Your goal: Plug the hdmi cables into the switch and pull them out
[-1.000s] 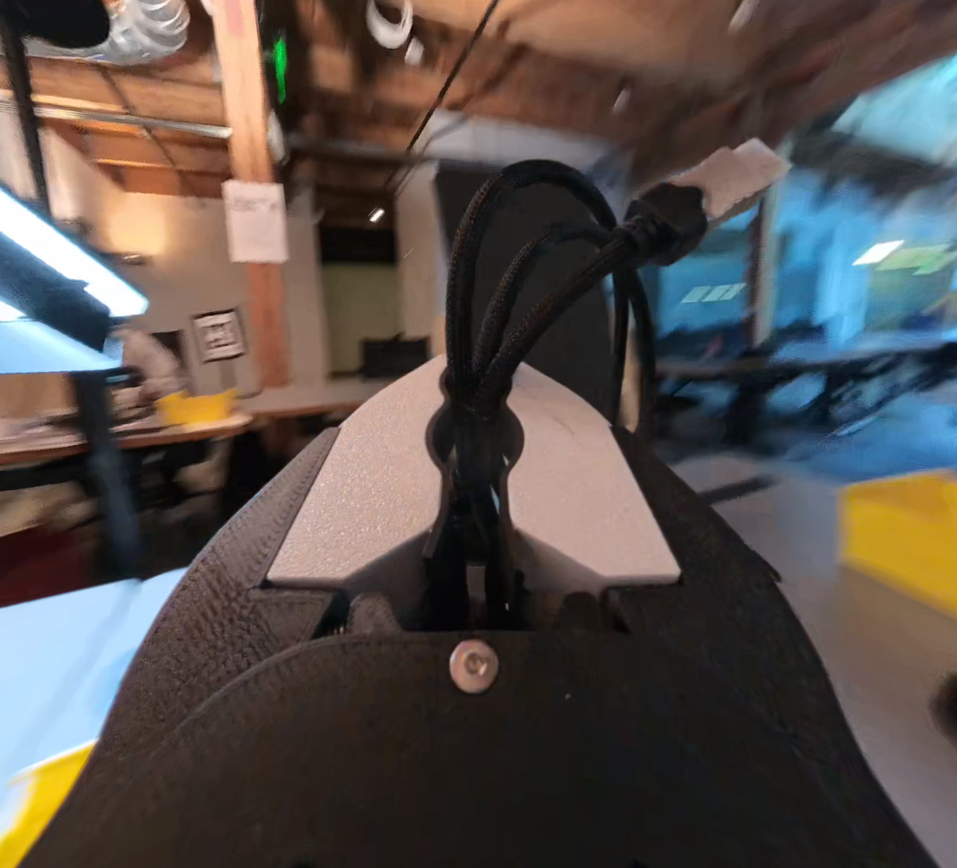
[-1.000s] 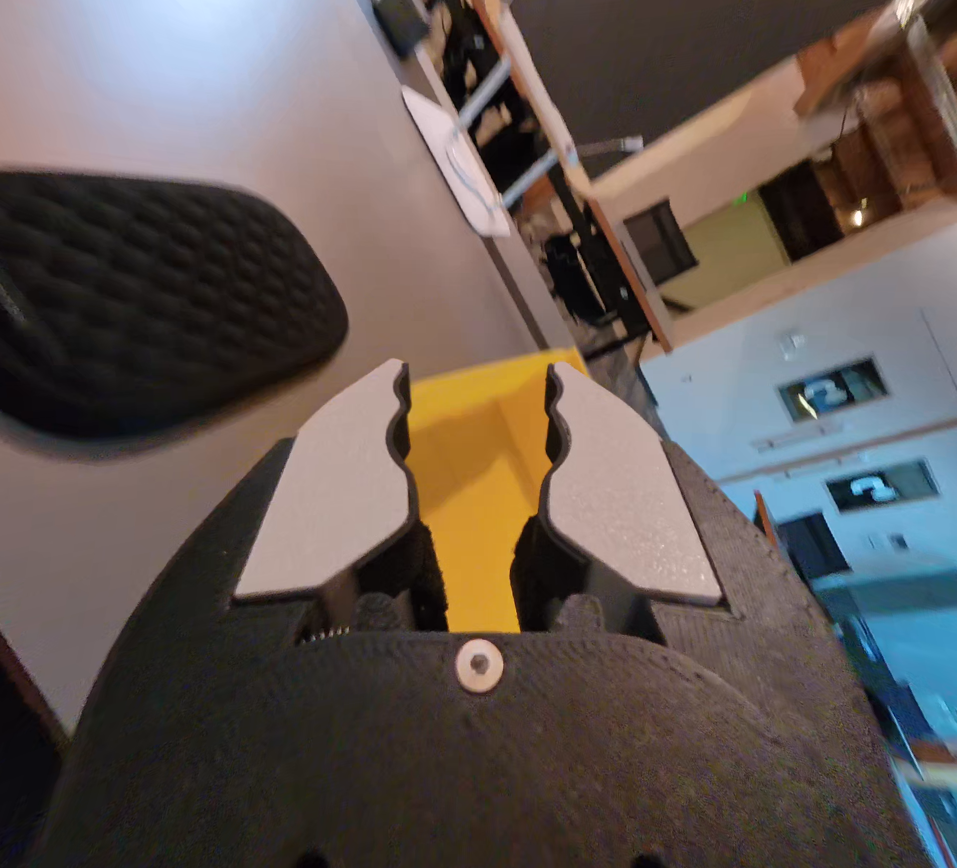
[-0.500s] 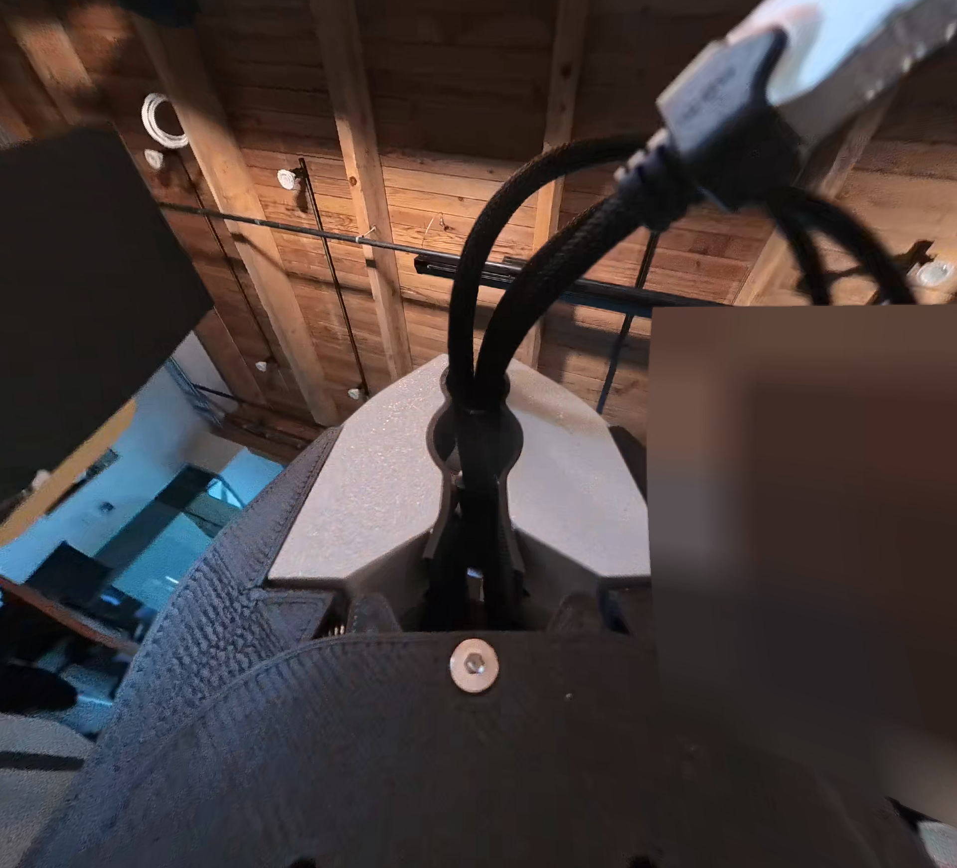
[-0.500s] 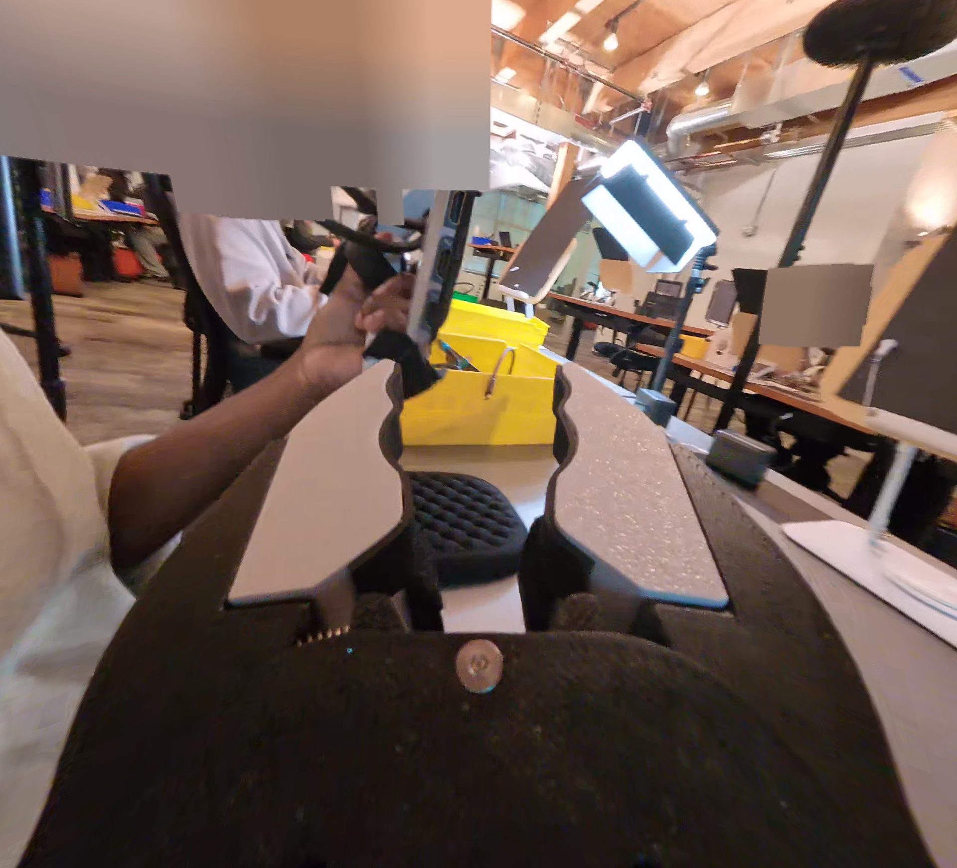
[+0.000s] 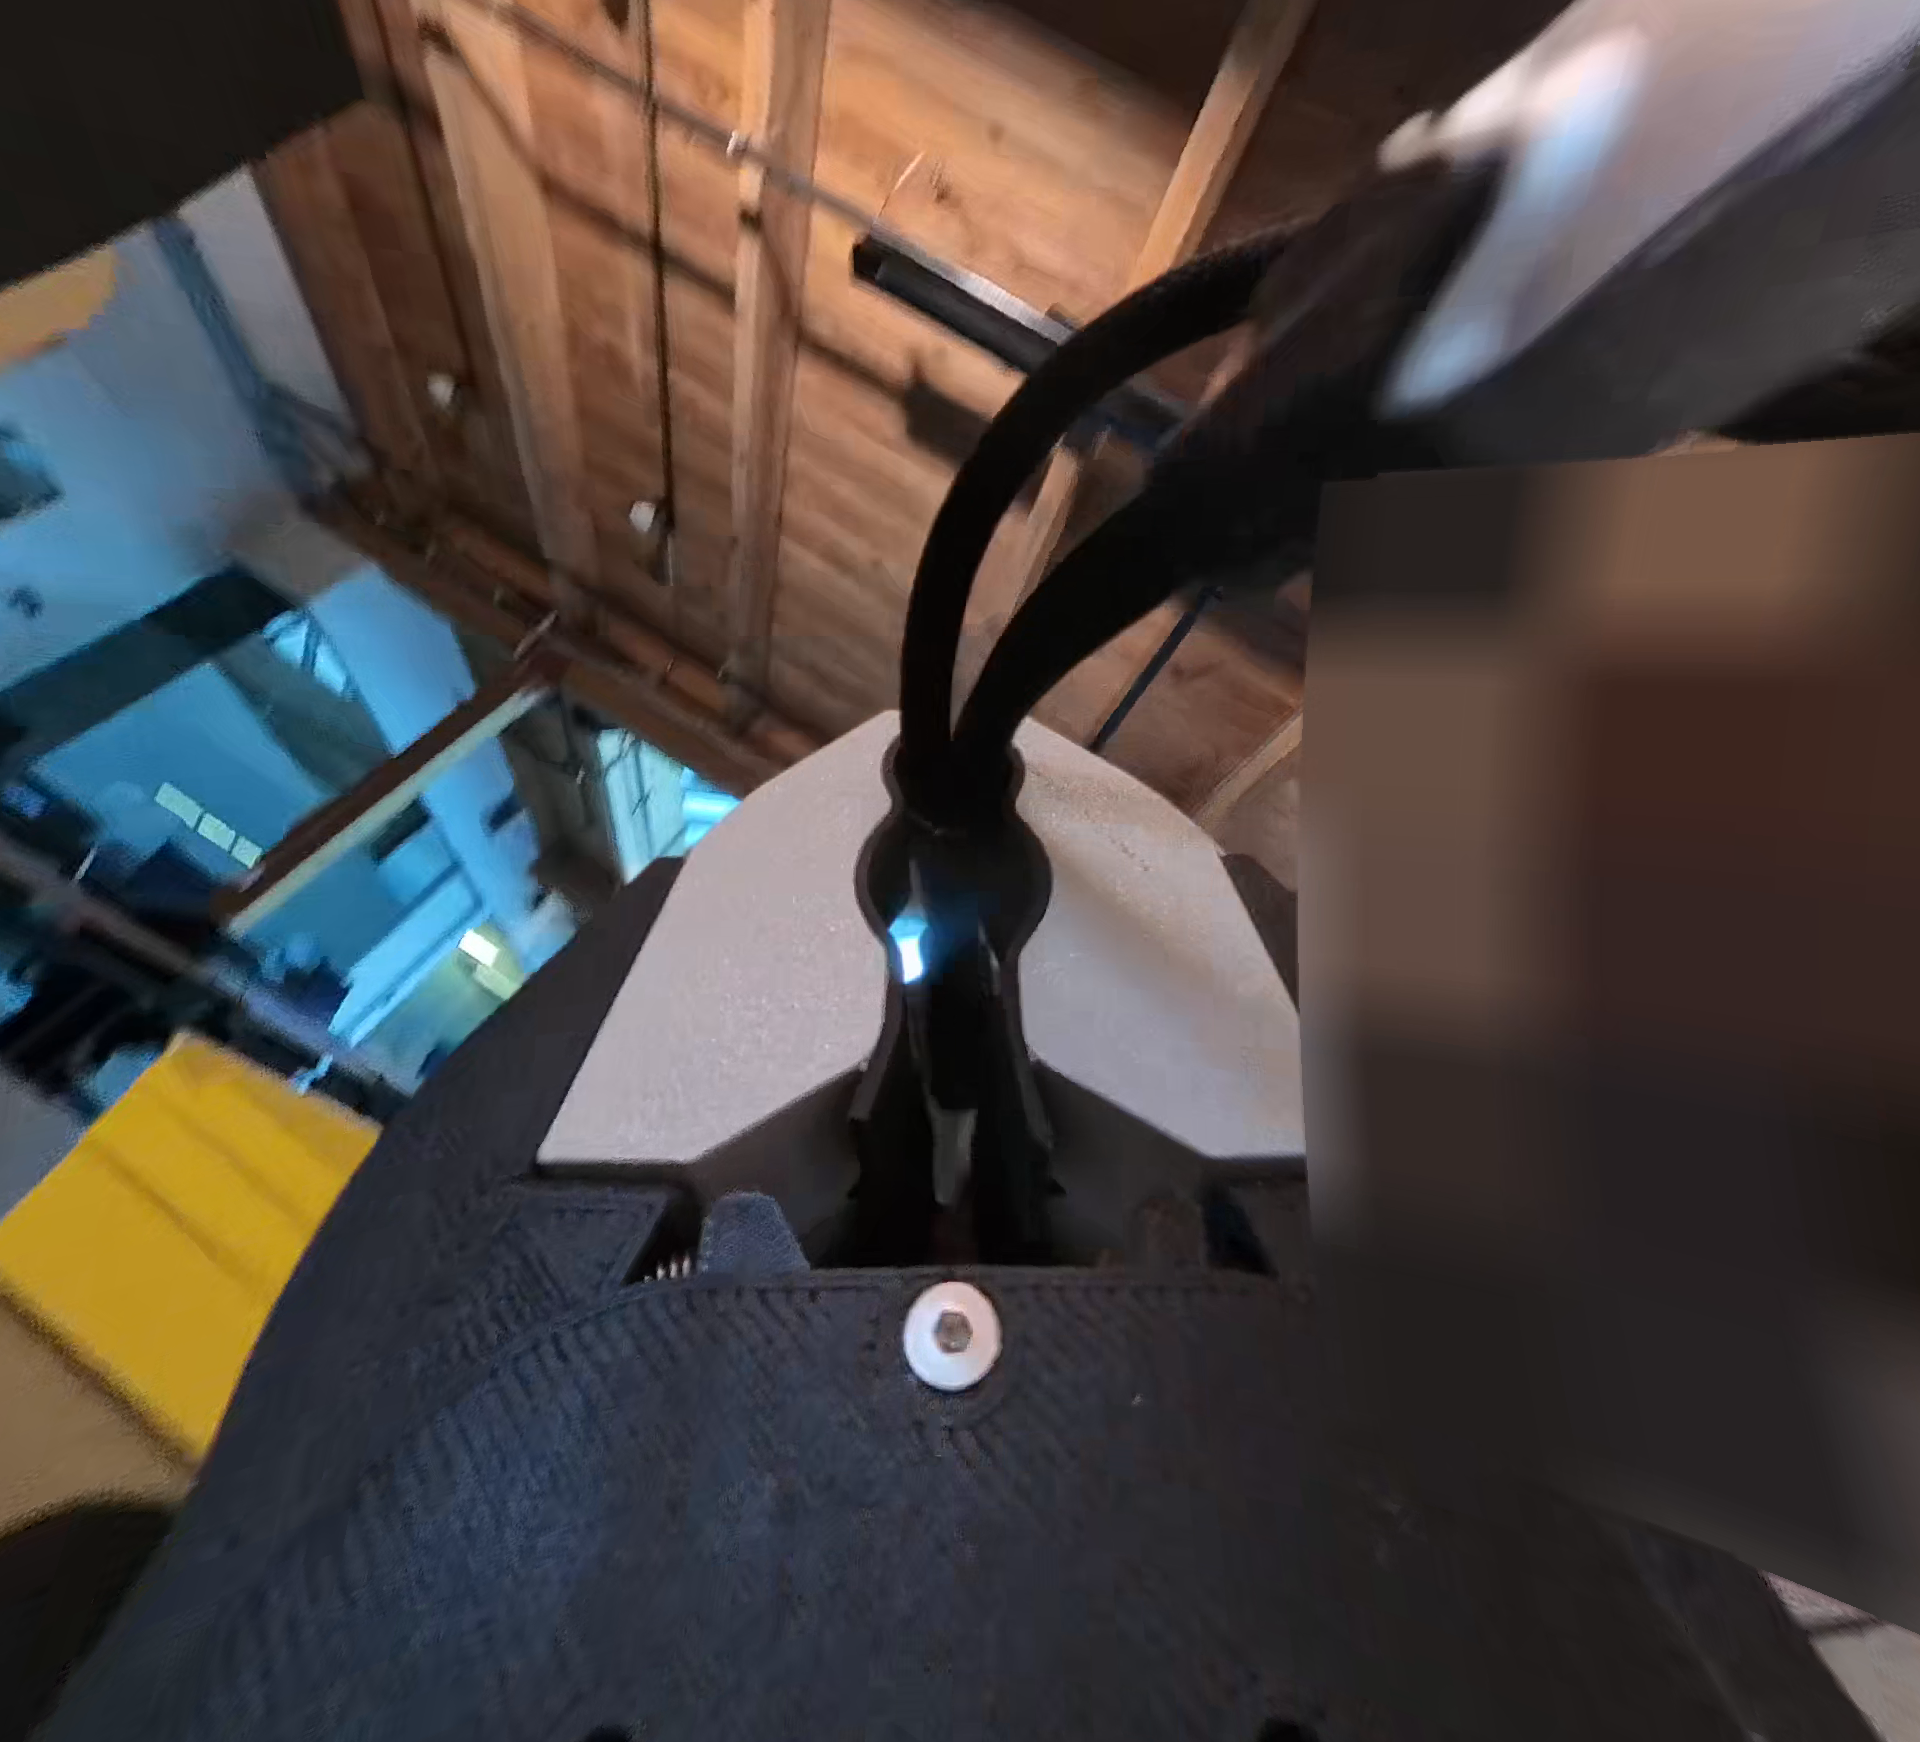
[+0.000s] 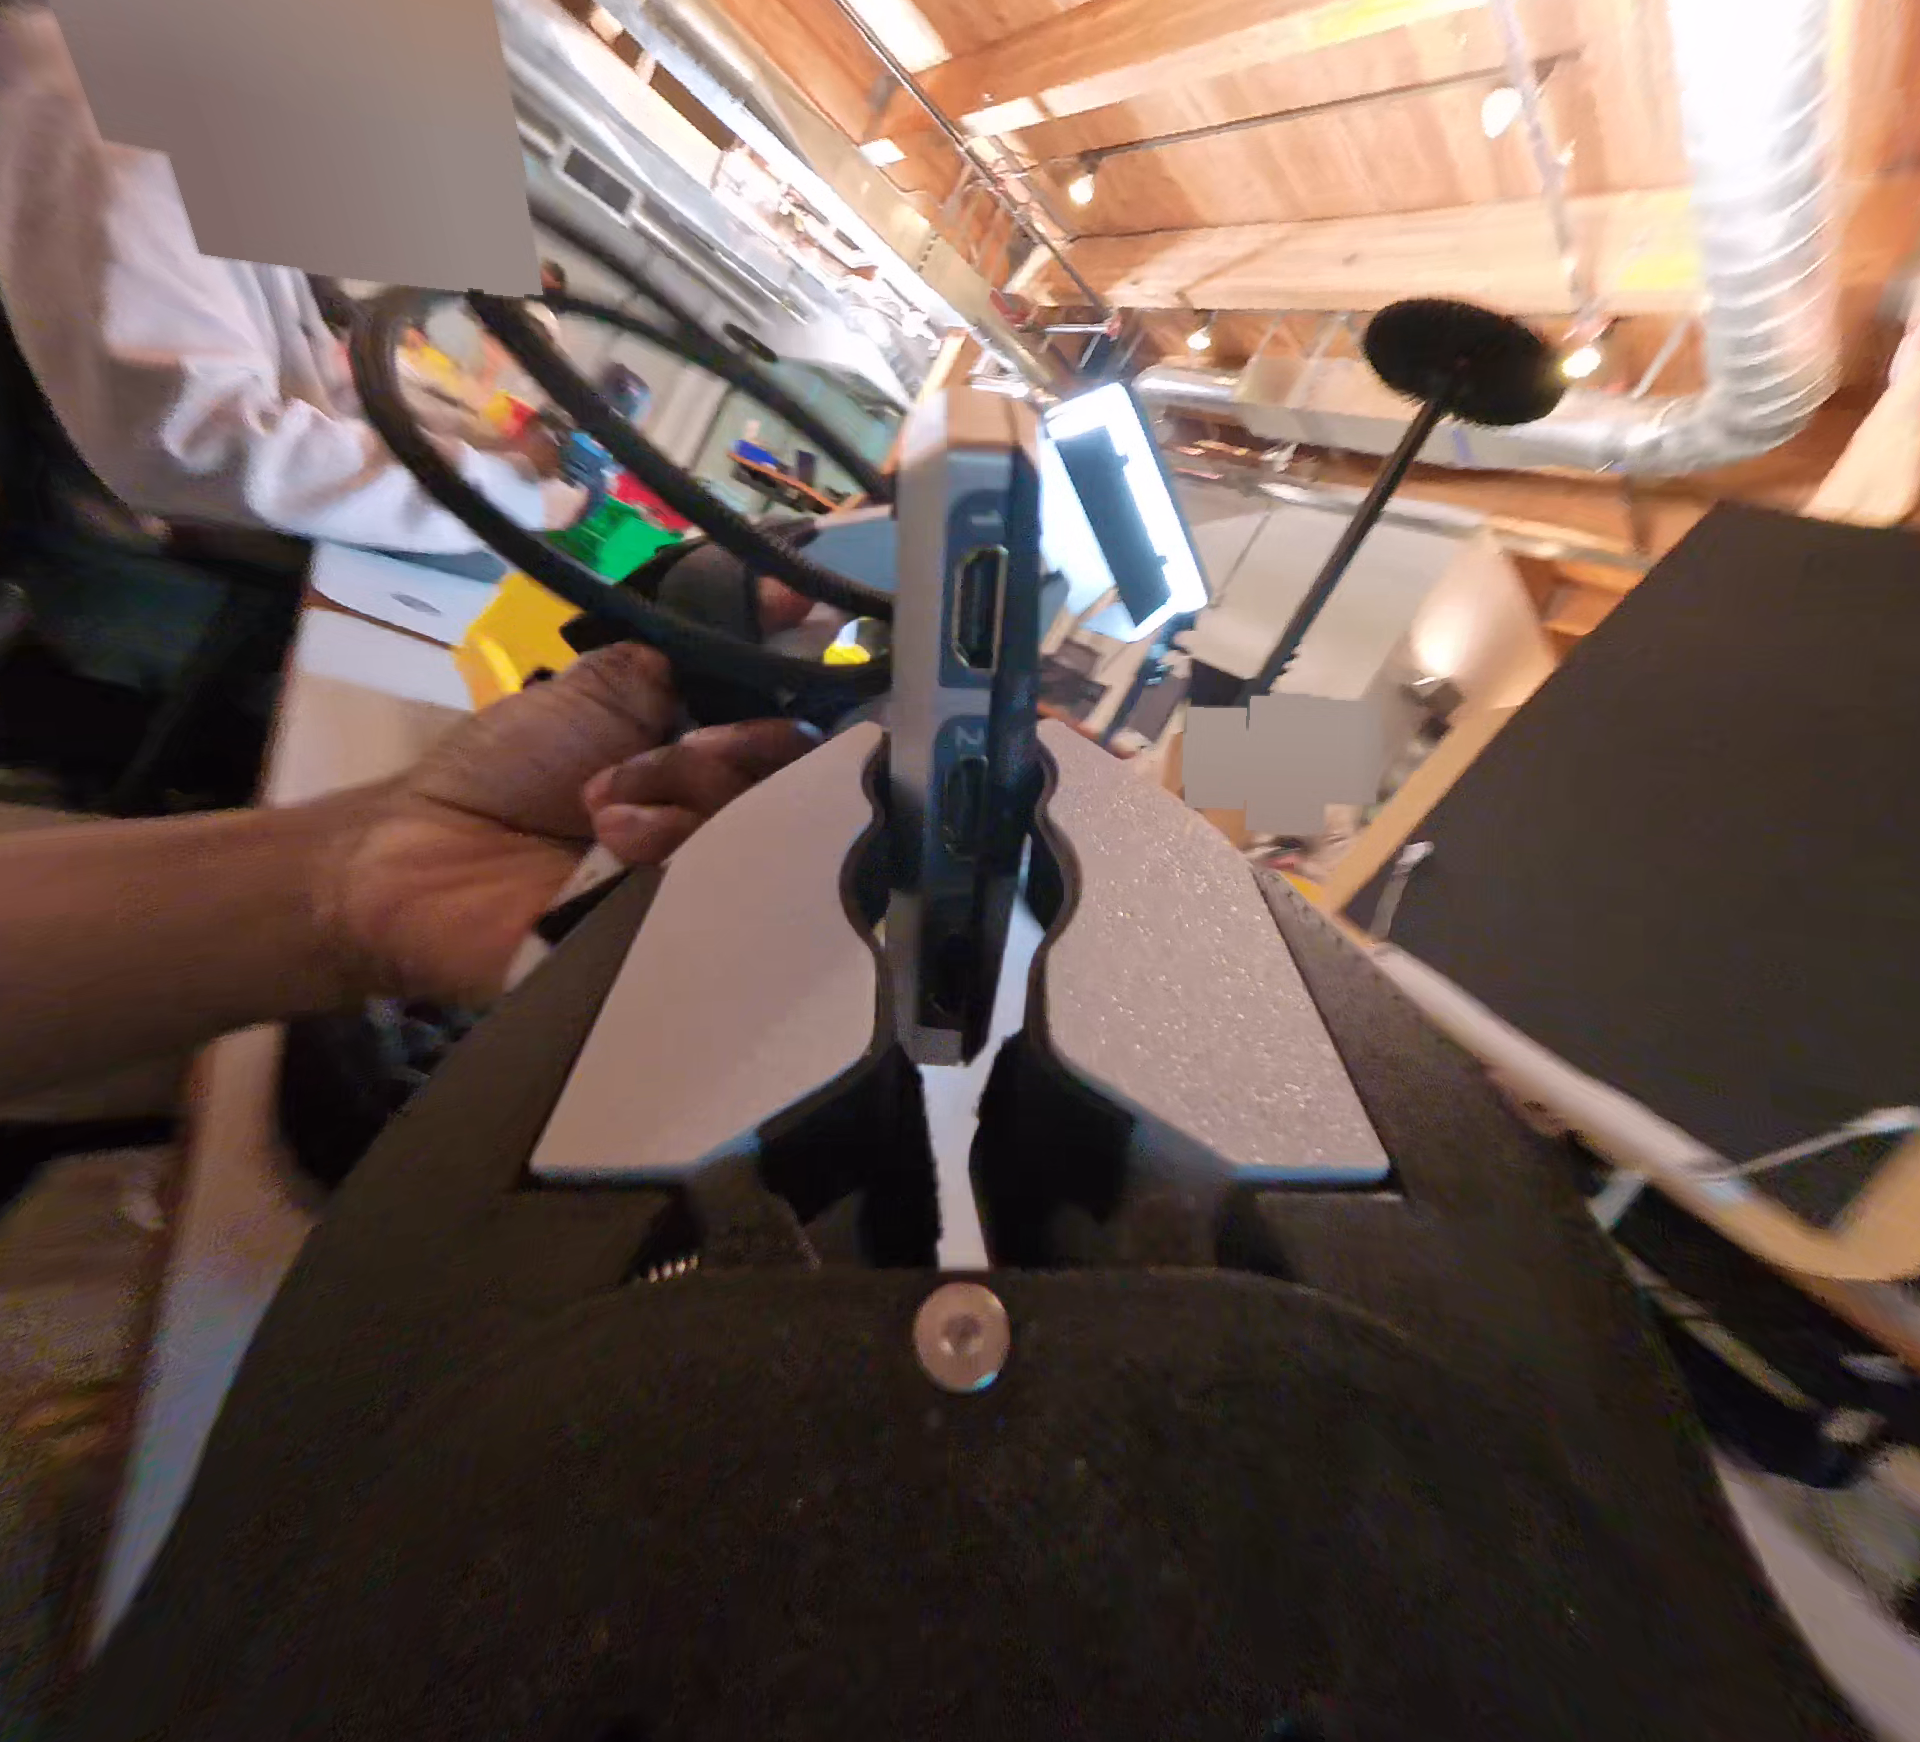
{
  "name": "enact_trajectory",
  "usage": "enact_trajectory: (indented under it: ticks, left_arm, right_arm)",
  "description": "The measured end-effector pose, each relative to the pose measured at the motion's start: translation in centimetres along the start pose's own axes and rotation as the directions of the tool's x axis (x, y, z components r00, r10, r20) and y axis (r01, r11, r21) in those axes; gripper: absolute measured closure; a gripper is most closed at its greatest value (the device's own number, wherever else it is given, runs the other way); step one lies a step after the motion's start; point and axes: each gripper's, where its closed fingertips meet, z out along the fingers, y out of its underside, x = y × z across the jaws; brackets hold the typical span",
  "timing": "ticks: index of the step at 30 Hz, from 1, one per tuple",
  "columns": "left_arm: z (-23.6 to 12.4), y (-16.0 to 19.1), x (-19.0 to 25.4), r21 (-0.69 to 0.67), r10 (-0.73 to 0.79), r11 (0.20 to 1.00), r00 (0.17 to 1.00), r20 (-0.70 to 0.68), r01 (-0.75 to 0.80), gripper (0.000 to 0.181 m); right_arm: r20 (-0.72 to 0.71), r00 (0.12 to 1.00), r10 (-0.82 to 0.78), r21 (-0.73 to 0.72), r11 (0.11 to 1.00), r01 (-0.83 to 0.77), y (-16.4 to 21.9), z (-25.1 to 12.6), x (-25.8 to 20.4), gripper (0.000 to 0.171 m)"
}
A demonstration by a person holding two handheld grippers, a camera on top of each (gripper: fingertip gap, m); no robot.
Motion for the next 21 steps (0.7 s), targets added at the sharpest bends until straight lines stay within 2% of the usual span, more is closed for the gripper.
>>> enact_trajectory:
  ticks: [1, 4, 7, 9, 10, 11, 12, 13, 15, 17, 19, 20, 21]
  left_arm:
    - [0.1, 0.7, -0.6, -0.060, 0.000, 0.998, 0.999, 0.035, 0.002, 0.167]
    - [-0.6, 2.4, -3.0, -0.287, 0.065, 0.958, 0.987, 0.145, -0.021, 0.160]
    - [-3.1, 2.7, -6.4, -0.518, 0.294, 0.847, 0.915, 0.275, -0.116, 0.153]
    - [-4.6, 0.5, -8.3, -0.581, 0.470, 0.788, 0.807, 0.358, -0.201, 0.149]
    - [-4.8, -1.2, -8.4, -0.582, 0.573, 0.756, 0.732, 0.369, -0.299, 0.147]
    - [-4.6, -2.6, -7.8, -0.585, 0.686, 0.691, 0.641, 0.344, -0.426, 0.145]
    - [-4.2, -3.5, -6.8, -0.598, 0.800, 0.579, 0.529, 0.284, -0.554, 0.141]
    - [-3.7, -3.4, -5.6, -0.618, 0.898, 0.421, 0.400, 0.183, -0.664, 0.136]
    - [-2.5, -0.8, -3.8, -0.629, 0.986, 0.054, 0.143, -0.091, -0.775, 0.126]
    - [-1.8, 3.1, -3.2, -0.579, 0.939, -0.267, -0.073, -0.336, -0.771, 0.120]
    - [-1.9, 6.3, -4.0, -0.491, 0.802, -0.561, -0.292, -0.521, -0.666, 0.119]
    - [-2.0, 7.4, -4.7, -0.430, 0.702, -0.691, -0.398, -0.591, -0.581, 0.118]
    - [-2.3, 8.4, -5.4, -0.367, 0.600, -0.787, -0.476, -0.643, -0.497, 0.118]
  right_arm:
    - [-0.033, 0.996, -0.080, -0.017, 0.997, 0.080, -0.3, -0.5, 0.7, 0.149]
    - [-0.151, 0.912, -0.383, -0.138, 0.921, 0.364, -1.3, -2.2, 3.5, 0.149]
    - [-0.252, 0.752, -0.609, -0.250, 0.792, 0.557, -3.5, -4.1, 6.1, 0.150]
    - [-0.244, 0.617, -0.748, -0.386, 0.659, 0.646, -3.8, -5.1, 7.7, 0.150]
    - [-0.204, 0.559, -0.804, -0.462, 0.582, 0.669, -3.4, -5.5, 8.3, 0.149]
    - [-0.152, 0.518, -0.842, -0.533, 0.511, 0.674, -2.8, -5.8, 8.9, 0.149]
    - [-0.096, 0.497, -0.862, -0.593, 0.451, 0.667, -1.8, -6.1, 9.4, 0.149]
    - [-0.044, 0.494, -0.869, -0.643, 0.402, 0.651, -0.8, -6.3, 9.9, 0.149]
    - [0.057, 0.516, -0.854, -0.723, 0.321, 0.611, 1.8, -6.8, 10.5, 0.149]
    - [0.158, 0.539, -0.827, -0.767, 0.242, 0.595, 4.2, -7.2, 10.4, 0.149]
    - [0.240, 0.575, -0.782, -0.786, 0.192, 0.588, 6.2, -7.3, 9.9, 0.149]
    - [0.269, 0.598, -0.755, -0.791, 0.181, 0.584, 7.0, -7.4, 9.5, 0.149]
    - [0.293, 0.620, -0.728, -0.794, 0.177, 0.582, 7.6, -7.3, 9.0, 0.149]
